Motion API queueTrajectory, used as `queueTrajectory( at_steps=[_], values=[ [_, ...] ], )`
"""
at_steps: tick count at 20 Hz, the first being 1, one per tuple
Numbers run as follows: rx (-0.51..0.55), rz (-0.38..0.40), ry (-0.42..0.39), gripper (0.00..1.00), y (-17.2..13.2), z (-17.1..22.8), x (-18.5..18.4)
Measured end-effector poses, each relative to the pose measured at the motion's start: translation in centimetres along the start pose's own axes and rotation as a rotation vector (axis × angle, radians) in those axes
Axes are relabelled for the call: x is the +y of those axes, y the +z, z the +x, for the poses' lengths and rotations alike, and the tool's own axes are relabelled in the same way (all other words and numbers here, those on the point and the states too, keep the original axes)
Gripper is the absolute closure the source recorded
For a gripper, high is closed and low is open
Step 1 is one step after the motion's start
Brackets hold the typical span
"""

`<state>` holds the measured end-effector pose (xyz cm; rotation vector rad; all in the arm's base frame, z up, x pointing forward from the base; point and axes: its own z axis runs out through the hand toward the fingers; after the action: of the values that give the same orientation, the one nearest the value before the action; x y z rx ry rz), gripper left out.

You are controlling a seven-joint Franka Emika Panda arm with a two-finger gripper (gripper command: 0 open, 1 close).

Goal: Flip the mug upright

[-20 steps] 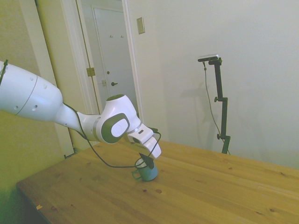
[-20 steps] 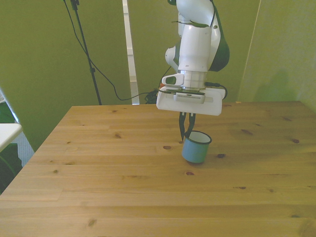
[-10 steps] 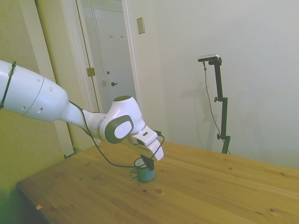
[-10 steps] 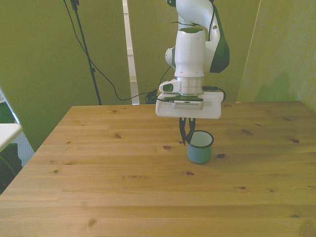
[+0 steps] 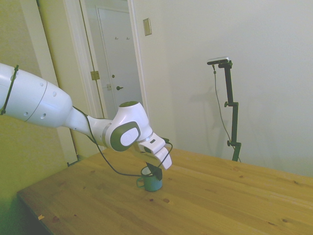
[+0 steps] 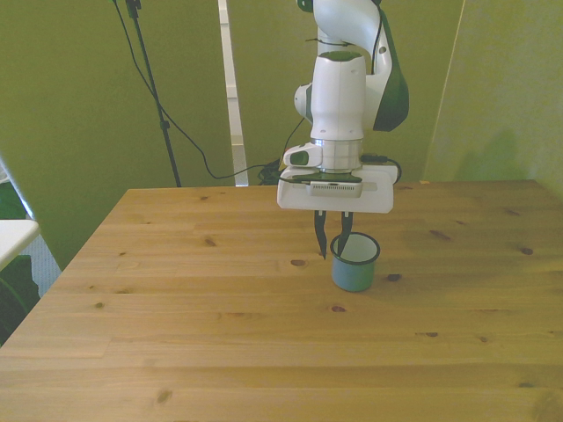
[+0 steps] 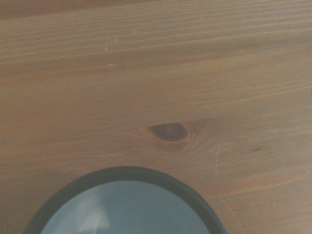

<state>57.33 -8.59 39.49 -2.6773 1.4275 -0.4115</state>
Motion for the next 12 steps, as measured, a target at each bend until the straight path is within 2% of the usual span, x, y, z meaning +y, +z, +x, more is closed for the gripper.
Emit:
queueTrajectory(
  at_steps=[7,12],
  values=[
    [0.04,0.048,-0.001,0.0,-4.2,-0.2,0.5],
    [0.052,0.075,-0.029,0.0,-7.3,-3.1,1.8]
  ],
)
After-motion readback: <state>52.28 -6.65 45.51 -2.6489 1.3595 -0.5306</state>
